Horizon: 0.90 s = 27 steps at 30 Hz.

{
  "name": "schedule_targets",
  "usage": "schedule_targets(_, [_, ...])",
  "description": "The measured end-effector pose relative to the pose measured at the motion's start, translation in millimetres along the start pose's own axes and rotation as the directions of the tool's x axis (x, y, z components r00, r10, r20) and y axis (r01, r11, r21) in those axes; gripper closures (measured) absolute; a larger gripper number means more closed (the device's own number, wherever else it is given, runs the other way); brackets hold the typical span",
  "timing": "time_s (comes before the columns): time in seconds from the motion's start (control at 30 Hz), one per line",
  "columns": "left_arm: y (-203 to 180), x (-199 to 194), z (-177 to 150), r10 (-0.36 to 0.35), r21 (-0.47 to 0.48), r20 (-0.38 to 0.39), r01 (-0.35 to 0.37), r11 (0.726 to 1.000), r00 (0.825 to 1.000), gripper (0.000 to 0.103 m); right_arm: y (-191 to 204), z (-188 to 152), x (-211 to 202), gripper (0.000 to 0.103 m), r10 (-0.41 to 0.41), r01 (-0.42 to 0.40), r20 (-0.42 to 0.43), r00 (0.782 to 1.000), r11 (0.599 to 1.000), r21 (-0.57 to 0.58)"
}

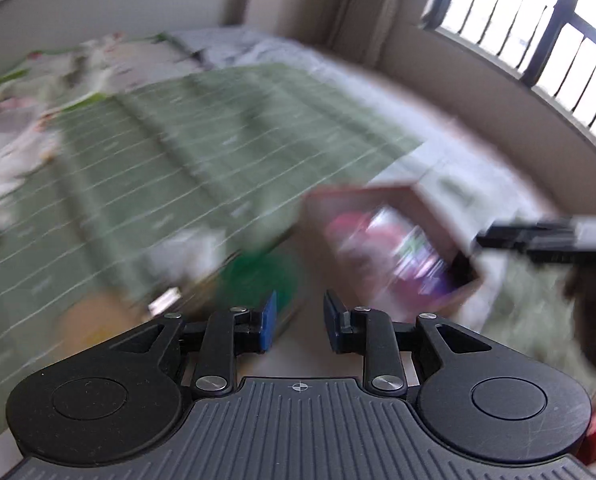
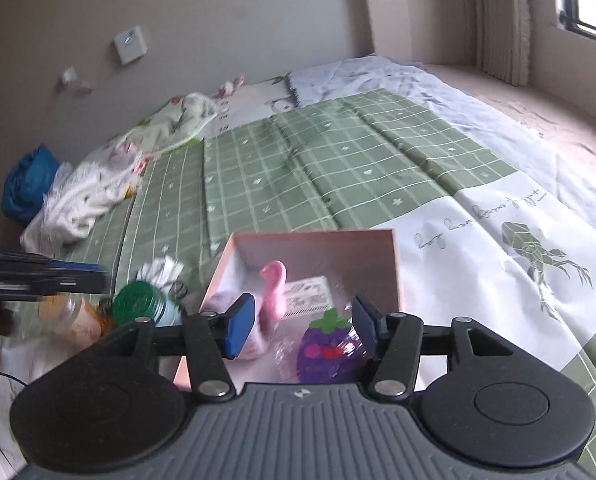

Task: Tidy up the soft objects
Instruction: 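Carry comb and clip over the pink box and open both grippers, then grasp the small pink-red item on the cover with the left gripper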

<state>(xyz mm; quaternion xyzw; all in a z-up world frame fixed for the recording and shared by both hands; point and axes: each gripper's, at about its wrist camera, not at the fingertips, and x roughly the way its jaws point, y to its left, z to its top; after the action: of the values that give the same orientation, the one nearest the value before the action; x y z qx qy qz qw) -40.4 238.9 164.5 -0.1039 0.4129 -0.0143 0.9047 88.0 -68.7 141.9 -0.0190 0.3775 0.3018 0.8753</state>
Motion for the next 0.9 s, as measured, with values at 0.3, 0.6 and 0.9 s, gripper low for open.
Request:
schedule_targets(0.3, [67, 8, -105, 0.053, -0.074, -0.162, -0.066, 0.995, 0.985, 0.074, 116, -65, 40, 0.044, -0.013, -0.03, -0.176, 0.984, 0.971, -0.236])
schedule_targets(0.6, [94, 23, -132, -0.098, -0.523, -0.125, 0.018, 0.852, 0.987, 0.074, 208, -121, 58, 0.043, 0.017, -0.098, -0.197, 0.98, 0.907, -0.41])
schedule_targets(0.9, [71, 50, -115, 0.029, -0.409, -0.137, -0.083, 0.909, 0.99, 0.073, 219, -153, 69, 0.043, -0.025, -0.08, -0.196, 0.98, 0.858, -0.507])
